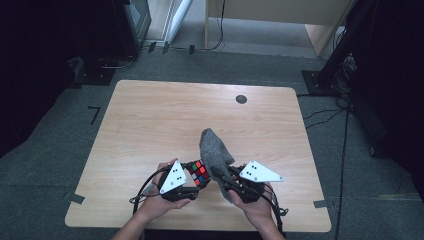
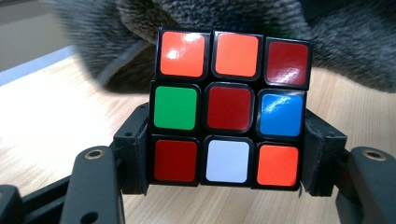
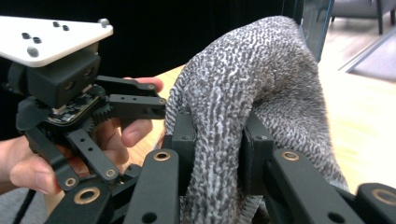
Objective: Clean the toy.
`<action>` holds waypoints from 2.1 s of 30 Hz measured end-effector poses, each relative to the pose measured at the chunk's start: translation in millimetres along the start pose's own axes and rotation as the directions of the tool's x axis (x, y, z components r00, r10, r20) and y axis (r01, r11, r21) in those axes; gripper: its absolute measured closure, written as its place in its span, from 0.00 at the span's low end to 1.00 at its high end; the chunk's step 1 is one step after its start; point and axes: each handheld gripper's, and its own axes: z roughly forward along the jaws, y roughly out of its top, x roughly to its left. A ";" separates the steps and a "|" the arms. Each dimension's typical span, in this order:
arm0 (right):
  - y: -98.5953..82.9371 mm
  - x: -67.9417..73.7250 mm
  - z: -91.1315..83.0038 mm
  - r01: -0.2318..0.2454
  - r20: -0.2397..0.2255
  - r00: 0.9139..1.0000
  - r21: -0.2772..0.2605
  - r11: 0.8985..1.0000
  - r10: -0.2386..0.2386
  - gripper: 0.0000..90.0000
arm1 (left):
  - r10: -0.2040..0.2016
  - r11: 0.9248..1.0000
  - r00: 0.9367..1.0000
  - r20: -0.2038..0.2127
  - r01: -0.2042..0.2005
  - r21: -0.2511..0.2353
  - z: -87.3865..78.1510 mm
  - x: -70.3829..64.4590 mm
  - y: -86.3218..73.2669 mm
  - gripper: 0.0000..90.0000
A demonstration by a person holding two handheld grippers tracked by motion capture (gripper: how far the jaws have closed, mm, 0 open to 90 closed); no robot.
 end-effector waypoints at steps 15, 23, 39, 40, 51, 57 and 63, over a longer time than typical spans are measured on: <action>-17.5 -24.7 6.3 -0.087 -0.083 0.993 0.034 0.996 0.090 0.82 | -0.160 0.972 0.984 0.072 0.170 -0.160 -21.4 22.5 2.9 0.38; -23.4 -20.2 14.7 -0.055 -0.128 0.990 0.062 0.997 0.062 0.81 | -0.196 0.962 0.977 0.090 0.209 -0.174 -24.8 28.9 2.4 0.38; -26.4 -37.3 7.0 -0.009 -0.060 0.998 0.073 0.997 0.013 0.80 | -0.235 0.962 0.972 0.005 0.233 -0.140 -21.6 35.3 -3.1 0.38; -26.4 -41.7 4.8 -0.016 -0.010 1.000 0.073 0.997 0.017 0.80 | -0.237 0.963 0.971 -0.007 0.234 -0.133 -20.6 35.8 -4.2 0.38; -50.3 -79.8 -0.7 -0.061 0.316 0.948 0.131 0.990 0.017 0.79 | -0.284 0.956 0.939 -0.194 0.293 0.016 -1.5 52.6 -23.2 0.38; -62.6 -83.6 11.2 -0.084 0.323 0.946 0.172 0.981 0.025 0.77 | -0.277 0.945 0.925 -0.259 0.310 0.099 9.1 58.1 -31.3 0.38; -69.7 -84.3 16.9 -0.096 0.321 0.947 0.198 0.976 0.028 0.76 | -0.278 0.928 0.914 -0.296 0.335 0.161 17.0 63.5 -36.7 0.38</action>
